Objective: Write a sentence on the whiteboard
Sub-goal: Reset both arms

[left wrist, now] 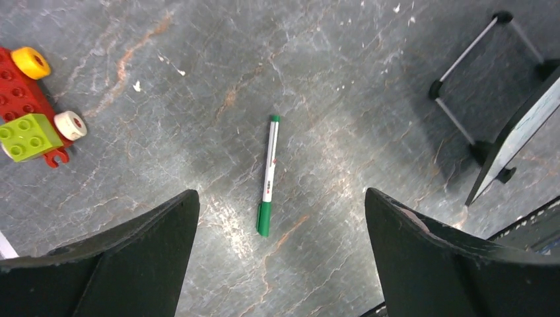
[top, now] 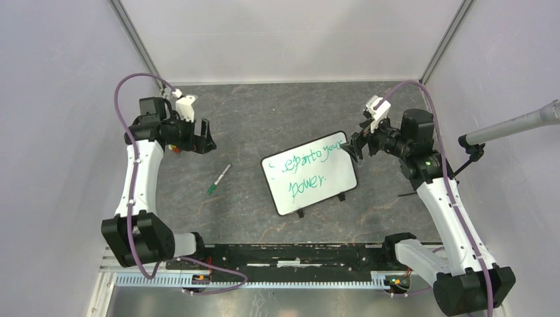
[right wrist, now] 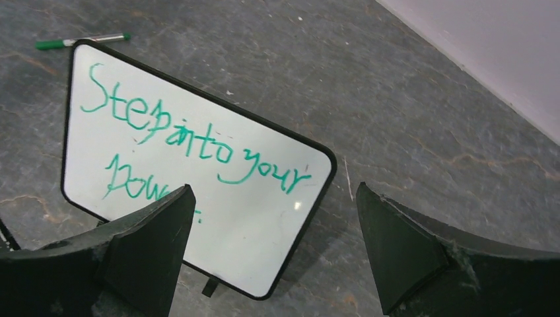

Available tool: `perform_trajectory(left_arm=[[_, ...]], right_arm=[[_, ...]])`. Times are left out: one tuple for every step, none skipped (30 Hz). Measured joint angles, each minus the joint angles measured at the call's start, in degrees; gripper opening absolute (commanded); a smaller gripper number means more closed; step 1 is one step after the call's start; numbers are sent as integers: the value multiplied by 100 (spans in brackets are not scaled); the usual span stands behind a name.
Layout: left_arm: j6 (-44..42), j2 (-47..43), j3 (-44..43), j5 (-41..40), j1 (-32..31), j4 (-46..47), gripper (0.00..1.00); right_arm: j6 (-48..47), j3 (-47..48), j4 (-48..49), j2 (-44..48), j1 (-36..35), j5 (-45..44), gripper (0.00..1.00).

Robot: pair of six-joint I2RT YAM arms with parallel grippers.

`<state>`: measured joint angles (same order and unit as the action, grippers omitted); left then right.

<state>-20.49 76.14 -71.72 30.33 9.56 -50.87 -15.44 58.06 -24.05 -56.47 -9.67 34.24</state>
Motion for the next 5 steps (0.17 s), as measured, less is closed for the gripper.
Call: perform_trajectory(left_arm=[[92, -63, 0, 4, 2, 48, 100], [205, -136, 0, 4, 2, 105, 100], [297, -190, 0, 2, 2, 162, 100], [396, -240, 2, 2, 2, 221, 100], [450, -264, 9, 0, 2, 254, 100]], right_arm=[[0, -24, 4, -7, 42, -79, 98], [2, -66, 7, -7, 74, -142, 98], [2, -107, 2, -4, 107, -199, 98], [7, -151, 0, -4, 138, -247, 98], [11, -184, -7, -4, 164, -284, 98]])
